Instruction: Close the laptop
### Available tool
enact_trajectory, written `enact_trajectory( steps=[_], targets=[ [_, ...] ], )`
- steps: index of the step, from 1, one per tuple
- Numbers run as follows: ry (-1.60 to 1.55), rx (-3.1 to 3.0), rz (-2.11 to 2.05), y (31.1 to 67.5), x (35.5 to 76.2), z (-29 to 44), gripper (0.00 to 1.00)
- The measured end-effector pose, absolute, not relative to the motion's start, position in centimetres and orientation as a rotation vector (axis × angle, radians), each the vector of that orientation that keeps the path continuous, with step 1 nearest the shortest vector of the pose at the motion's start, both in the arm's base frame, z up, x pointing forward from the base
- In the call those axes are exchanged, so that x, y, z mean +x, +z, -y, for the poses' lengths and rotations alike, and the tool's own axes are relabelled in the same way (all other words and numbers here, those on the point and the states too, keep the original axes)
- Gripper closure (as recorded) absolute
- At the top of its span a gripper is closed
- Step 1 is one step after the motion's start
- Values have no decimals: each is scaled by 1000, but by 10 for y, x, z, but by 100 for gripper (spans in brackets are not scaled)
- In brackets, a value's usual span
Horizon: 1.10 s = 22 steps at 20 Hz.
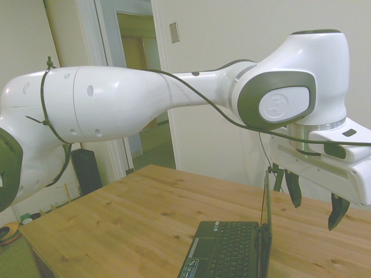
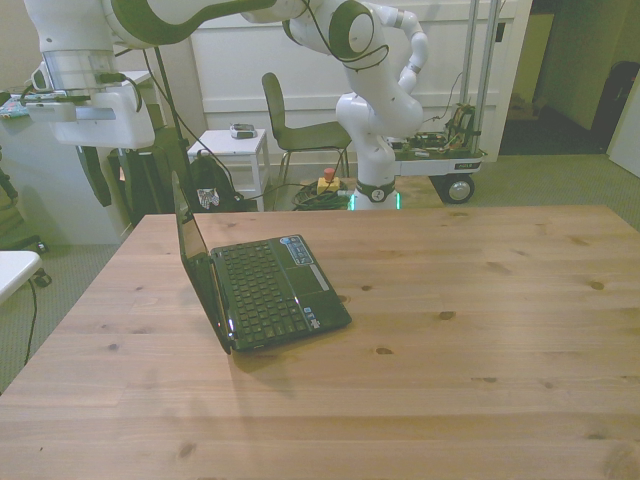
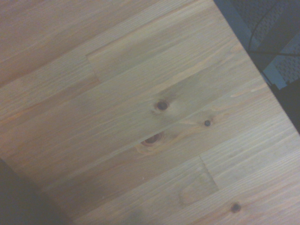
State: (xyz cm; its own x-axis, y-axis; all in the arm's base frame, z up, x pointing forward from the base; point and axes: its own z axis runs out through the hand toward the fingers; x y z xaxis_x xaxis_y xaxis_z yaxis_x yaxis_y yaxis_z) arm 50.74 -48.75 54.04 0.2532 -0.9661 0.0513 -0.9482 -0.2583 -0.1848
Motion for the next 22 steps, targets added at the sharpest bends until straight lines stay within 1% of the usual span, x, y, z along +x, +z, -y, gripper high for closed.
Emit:
enact_trajectory(
  steps=[11,16,22],
  targets=[
    [-179,-2399,-1825,523,512,479,100],
    [-159,-2418,-1791,521,530,454,100],
    [-144,-2459,-1719,513,559,396,100]
  ],
)
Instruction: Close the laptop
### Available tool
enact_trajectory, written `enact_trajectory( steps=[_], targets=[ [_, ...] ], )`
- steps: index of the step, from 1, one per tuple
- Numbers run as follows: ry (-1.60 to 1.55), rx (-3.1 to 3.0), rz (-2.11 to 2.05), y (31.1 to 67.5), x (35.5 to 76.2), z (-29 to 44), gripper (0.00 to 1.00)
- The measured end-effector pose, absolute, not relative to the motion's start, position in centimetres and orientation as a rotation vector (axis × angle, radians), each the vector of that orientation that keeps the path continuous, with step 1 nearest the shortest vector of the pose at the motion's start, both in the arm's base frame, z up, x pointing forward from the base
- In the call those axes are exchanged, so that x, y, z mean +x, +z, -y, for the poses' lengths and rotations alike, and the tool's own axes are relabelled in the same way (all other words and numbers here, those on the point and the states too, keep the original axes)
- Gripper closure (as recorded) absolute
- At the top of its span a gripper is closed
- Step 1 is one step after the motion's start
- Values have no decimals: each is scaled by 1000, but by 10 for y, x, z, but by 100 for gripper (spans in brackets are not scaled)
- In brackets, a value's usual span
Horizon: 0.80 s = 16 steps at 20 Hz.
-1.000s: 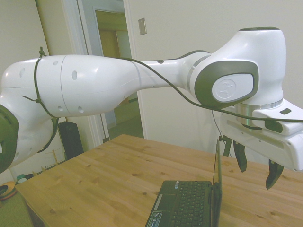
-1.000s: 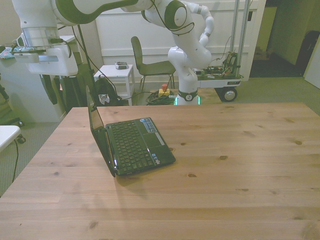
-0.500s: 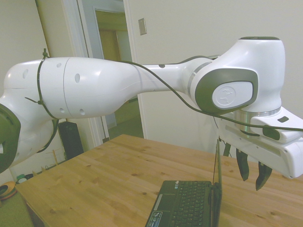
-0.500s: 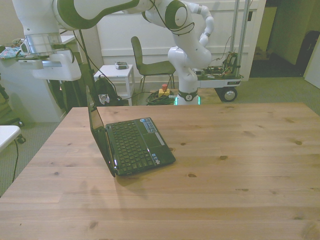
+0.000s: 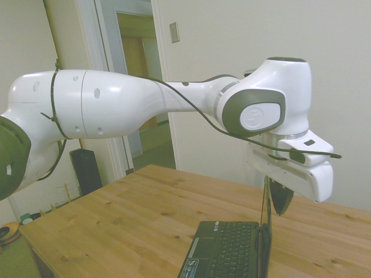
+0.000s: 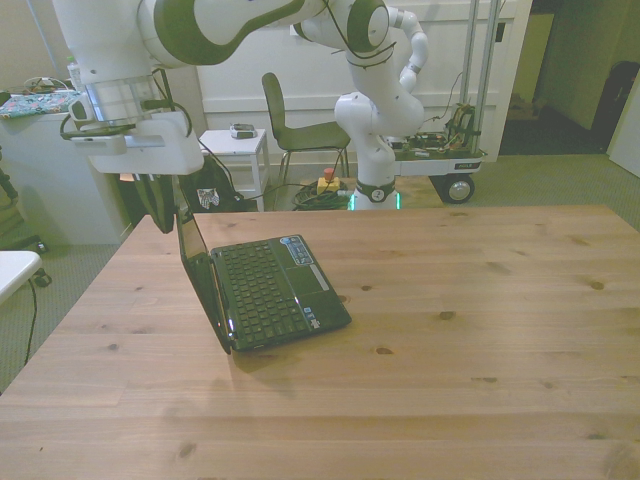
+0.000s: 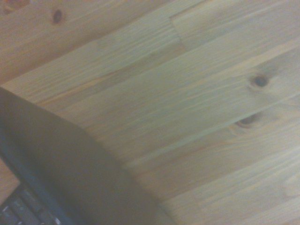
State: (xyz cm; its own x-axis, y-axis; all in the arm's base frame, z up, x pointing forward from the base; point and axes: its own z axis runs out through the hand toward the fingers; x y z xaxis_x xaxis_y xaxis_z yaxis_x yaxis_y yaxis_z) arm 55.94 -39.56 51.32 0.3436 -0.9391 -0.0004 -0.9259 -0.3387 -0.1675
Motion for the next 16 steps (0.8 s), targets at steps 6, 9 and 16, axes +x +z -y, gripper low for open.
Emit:
enact_trajectory(
  steps=[6,9,16],
  targets=[
    [-118,-2521,-1621,500,581,310,100],
    [-75,-2541,-1574,484,589,264,100],
    [22,-2559,-1551,430,583,223,100]
  ],
)
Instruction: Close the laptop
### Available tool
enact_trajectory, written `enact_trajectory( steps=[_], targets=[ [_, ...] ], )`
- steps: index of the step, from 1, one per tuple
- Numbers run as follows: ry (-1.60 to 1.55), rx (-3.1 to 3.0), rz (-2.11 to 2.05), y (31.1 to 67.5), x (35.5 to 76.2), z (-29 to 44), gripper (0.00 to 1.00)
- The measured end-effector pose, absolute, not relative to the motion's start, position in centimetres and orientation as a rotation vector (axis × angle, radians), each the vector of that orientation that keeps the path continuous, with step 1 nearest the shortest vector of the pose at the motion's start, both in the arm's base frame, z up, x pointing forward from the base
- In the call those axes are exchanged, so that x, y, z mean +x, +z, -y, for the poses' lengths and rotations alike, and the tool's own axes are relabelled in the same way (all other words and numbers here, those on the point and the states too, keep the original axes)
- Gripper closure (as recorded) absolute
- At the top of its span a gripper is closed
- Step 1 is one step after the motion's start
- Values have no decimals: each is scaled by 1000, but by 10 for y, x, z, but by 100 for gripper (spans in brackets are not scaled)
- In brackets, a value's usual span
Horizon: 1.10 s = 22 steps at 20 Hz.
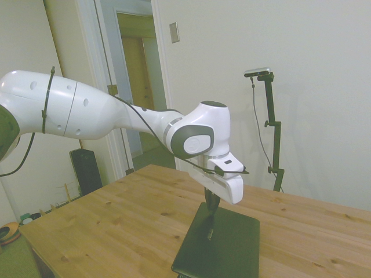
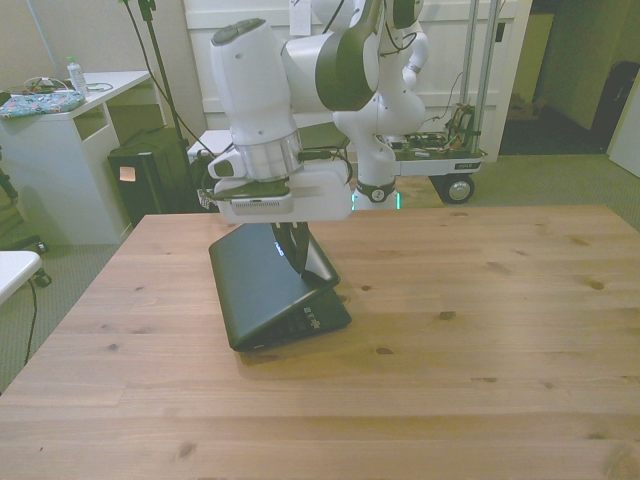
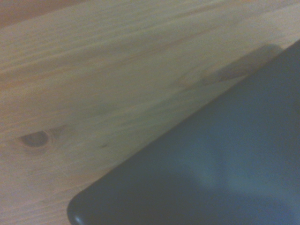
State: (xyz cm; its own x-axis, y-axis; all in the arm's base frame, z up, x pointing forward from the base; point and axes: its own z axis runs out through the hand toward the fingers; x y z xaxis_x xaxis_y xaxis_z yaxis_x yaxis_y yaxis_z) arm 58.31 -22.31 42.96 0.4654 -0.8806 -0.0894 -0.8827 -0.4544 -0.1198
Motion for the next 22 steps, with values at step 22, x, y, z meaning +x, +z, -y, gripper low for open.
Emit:
enact_trajectory(
  steps=[22],
  targets=[
    [50,-2528,-1622,404,538,226,100]
  ],
)
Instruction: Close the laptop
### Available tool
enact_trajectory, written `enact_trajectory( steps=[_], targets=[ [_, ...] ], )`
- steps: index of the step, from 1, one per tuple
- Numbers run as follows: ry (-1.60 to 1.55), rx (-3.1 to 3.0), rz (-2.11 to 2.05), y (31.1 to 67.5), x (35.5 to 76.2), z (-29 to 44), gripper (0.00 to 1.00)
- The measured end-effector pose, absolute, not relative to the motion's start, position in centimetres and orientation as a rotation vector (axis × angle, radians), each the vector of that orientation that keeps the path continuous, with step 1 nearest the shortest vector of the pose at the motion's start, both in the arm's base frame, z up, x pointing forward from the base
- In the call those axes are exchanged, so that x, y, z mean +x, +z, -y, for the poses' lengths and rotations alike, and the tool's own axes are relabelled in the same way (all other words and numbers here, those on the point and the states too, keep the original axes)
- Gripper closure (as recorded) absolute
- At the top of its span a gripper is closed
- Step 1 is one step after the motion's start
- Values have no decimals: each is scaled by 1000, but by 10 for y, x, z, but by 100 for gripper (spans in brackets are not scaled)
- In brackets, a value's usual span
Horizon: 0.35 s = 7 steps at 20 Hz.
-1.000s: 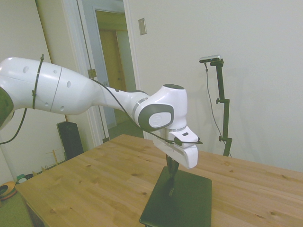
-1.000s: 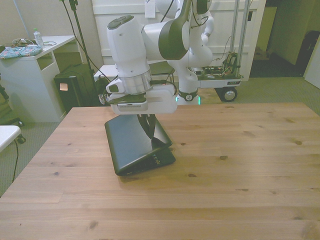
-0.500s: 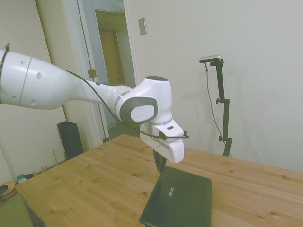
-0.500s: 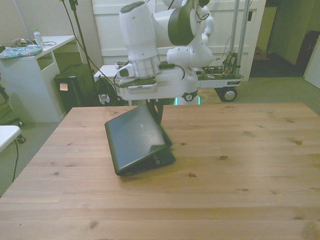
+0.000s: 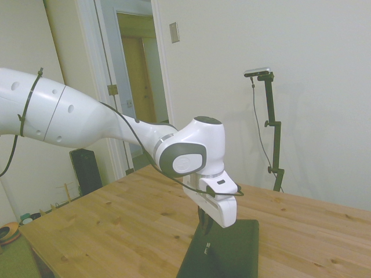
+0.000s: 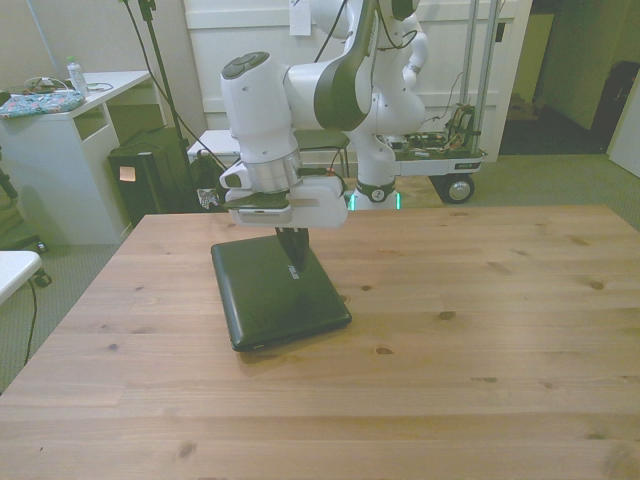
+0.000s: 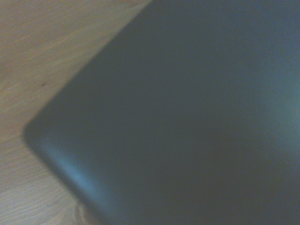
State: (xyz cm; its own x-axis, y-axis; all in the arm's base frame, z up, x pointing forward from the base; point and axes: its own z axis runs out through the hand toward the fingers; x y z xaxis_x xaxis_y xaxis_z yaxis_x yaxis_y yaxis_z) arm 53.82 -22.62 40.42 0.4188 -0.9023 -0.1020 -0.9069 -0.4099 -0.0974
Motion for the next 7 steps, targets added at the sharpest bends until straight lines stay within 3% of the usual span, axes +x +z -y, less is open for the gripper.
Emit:
enact_trajectory(
  steps=[4,6,7],
  targets=[
    [38,-2539,-1598,409,542,217,100],
    [-7,-2547,-1557,431,543,204,100],
    [-35,-2552,-1524,451,540,192,0]
  ],
)
